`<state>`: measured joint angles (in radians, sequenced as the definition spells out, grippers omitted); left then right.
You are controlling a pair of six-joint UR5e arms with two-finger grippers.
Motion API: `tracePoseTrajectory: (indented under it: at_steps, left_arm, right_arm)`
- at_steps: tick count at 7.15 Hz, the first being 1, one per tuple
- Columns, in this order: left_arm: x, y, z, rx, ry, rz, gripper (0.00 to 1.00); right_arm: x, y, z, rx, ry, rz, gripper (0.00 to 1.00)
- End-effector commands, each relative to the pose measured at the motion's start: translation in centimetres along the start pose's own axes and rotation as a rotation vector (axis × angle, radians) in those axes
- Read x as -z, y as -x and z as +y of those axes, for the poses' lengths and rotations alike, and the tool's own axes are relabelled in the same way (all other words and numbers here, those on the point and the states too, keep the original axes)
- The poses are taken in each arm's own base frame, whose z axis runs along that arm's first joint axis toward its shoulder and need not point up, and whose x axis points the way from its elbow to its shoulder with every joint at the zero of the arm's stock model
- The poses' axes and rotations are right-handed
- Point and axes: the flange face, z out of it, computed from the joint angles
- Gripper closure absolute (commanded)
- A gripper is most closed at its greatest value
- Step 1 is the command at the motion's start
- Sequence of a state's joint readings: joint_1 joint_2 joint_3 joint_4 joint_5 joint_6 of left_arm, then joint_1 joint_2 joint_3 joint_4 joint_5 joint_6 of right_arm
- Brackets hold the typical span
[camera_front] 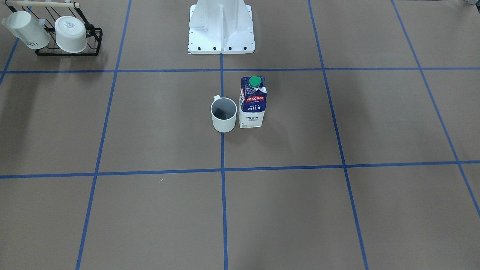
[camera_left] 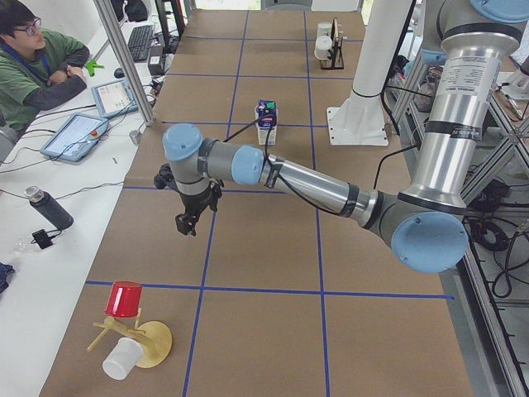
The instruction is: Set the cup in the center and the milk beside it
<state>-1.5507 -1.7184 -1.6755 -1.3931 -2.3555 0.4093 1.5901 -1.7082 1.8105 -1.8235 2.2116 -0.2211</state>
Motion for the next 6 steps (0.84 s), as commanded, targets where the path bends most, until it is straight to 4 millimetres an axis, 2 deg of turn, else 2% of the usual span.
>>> tracePoseTrajectory:
  at_steps: [1, 2, 3, 5, 6]
  left_arm:
    - [-0.2, 6.5, 7.9, 0.193, -0.01, -0.001, 0.02]
    - [-1.4, 6.8, 11.0, 0.232, 0.009, -0.001, 0.02]
    - [-2.0, 6.7, 12.2, 0.236, 0.016, 0.001, 0.02]
    - [-1.9, 6.1, 12.8, 0.234, 0.016, -0.008, 0.02]
    - [-2.4, 6.1, 13.4, 0.239, 0.025, -0.003, 0.02]
  right_arm:
    - [0.6, 0.4, -0.1, 0.008, -0.012, 0.001, 0.0]
    - [0.7, 0.5, -0.2, 0.008, -0.014, -0.004, 0.0]
    - [0.6, 0.6, -0.1, 0.008, -0.017, -0.022, 0.0]
    - [0.5, 0.6, -0.1, 0.007, -0.016, -0.025, 0.0]
    - [0.4, 0.6, -0.1, 0.006, -0.015, -0.025, 0.0]
